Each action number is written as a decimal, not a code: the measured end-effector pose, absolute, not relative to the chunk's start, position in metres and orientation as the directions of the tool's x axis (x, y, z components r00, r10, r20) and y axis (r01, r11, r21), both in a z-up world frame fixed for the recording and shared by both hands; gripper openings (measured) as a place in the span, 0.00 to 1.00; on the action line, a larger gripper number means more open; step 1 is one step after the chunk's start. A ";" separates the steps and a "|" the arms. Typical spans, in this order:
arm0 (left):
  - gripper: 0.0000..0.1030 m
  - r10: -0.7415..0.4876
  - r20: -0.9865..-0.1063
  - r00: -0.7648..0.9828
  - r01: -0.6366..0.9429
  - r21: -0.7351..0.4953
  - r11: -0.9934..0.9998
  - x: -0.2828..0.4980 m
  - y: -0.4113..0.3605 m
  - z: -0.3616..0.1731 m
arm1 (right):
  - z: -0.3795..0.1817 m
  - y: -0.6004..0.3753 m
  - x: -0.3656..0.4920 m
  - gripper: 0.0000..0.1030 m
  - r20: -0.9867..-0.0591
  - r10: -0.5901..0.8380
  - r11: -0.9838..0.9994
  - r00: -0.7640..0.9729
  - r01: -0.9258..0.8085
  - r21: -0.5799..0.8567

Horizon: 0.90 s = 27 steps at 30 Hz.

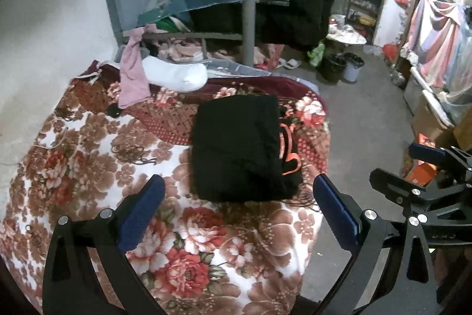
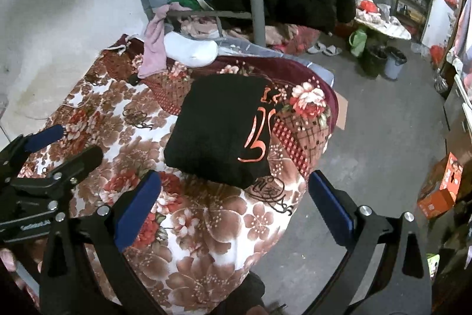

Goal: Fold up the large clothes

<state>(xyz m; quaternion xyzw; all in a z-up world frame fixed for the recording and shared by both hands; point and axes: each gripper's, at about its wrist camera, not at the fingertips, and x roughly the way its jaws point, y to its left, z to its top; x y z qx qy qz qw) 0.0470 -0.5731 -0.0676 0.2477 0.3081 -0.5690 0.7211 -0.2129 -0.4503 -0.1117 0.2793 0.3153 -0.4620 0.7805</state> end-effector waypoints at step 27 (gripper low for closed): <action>0.95 -0.687 -0.712 0.144 0.985 0.039 0.167 0.051 -0.564 -0.057 | -0.095 -0.439 -0.207 0.95 -0.720 -0.551 0.498 0.422 0.859 0.122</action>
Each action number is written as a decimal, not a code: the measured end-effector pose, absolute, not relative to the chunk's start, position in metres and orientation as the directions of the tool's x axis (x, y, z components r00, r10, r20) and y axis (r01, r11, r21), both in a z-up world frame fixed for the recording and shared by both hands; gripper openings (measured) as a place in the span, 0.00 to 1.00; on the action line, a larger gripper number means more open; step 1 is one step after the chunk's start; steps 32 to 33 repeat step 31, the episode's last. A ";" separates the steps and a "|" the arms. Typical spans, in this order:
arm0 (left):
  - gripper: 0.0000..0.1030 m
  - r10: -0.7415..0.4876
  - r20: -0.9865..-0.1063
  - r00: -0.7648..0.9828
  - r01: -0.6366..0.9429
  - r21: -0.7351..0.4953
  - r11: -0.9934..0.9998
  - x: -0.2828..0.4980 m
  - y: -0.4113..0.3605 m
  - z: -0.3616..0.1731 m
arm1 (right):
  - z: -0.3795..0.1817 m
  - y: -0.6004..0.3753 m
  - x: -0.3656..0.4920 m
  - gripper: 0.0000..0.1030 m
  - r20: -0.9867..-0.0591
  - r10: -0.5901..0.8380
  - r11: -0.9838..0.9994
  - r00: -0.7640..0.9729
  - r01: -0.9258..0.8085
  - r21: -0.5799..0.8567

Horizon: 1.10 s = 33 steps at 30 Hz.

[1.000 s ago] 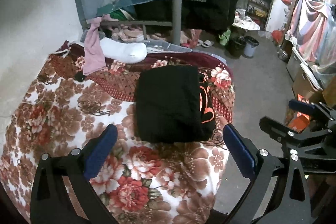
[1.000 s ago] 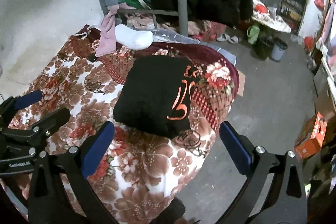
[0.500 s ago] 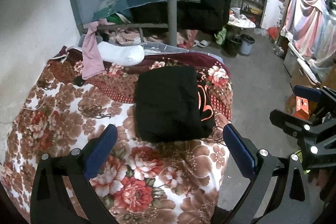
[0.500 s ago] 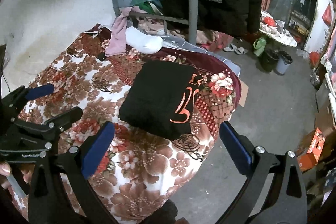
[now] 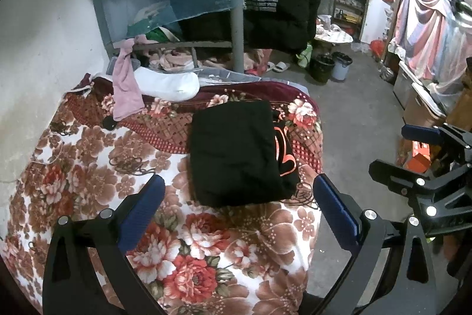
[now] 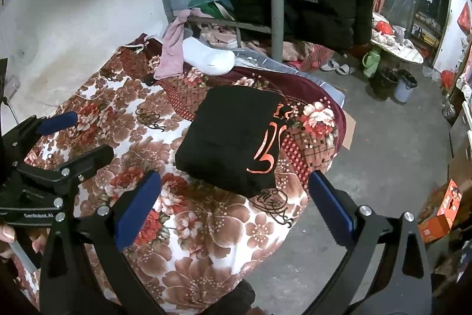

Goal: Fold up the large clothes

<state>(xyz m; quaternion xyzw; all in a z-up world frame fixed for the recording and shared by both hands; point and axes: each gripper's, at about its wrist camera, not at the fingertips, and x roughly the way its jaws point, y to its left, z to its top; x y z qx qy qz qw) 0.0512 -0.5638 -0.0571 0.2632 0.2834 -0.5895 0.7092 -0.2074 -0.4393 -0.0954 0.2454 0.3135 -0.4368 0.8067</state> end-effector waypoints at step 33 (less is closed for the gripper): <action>0.95 -0.713 -0.699 0.053 0.988 -0.069 0.141 0.068 -0.563 -0.039 | -0.082 -0.441 -0.214 0.95 -0.712 -0.557 0.472 0.429 0.868 0.154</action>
